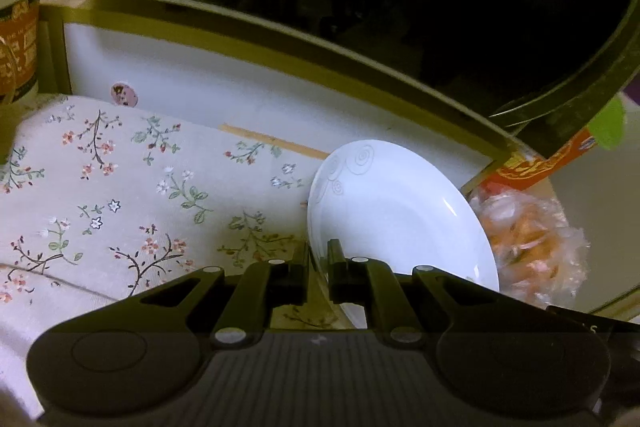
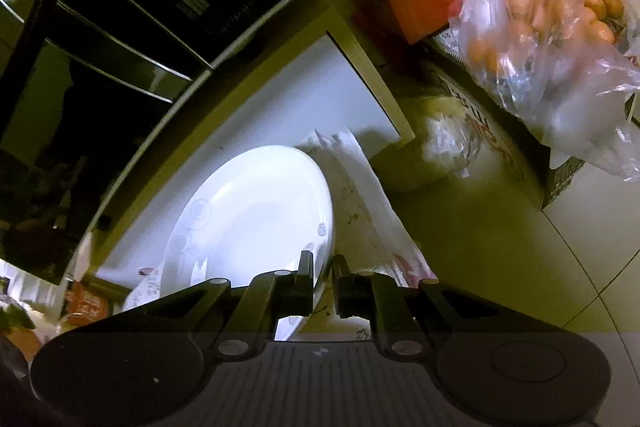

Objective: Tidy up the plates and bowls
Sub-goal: 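Close both grippers on the rim of the plain white plate, then carry the white plate and lower it onto the blue plate stack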

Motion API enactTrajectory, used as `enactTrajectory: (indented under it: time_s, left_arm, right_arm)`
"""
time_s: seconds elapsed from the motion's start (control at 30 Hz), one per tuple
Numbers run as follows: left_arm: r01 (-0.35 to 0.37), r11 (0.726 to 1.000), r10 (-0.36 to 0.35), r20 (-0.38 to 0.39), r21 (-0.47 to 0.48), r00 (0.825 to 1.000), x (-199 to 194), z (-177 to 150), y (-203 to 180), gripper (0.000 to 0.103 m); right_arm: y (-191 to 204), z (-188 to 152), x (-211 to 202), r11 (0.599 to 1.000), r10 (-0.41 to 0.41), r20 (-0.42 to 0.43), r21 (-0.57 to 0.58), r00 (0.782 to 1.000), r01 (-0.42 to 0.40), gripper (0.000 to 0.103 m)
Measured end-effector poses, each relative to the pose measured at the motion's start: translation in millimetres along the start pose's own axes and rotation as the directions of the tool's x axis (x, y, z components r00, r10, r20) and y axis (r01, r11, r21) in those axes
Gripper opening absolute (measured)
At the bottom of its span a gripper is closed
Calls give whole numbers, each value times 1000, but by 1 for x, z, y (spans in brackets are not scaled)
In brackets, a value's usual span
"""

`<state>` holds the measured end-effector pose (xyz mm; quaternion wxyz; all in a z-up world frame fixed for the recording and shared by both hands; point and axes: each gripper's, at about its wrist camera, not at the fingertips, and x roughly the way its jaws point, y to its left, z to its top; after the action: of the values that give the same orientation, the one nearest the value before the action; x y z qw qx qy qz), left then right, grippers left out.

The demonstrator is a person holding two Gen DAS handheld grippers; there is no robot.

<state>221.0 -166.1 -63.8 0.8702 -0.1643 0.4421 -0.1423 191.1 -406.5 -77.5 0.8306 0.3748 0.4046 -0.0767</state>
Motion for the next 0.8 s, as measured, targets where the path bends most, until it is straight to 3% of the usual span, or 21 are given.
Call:
enactTrajectory:
  time_s: [0.5,0.8]
  left_arm:
    - [33,999,-34,66,24,997,-69,-19,-18,8]
    - [30,1000,-30,51,2,998,-137,-61,3,8]
  right_arm:
    - [14,-9,-63,998,6,42,-56,999,-3,9]
    - [31,-55,-124,992,8,38,-123,999,-4,9]
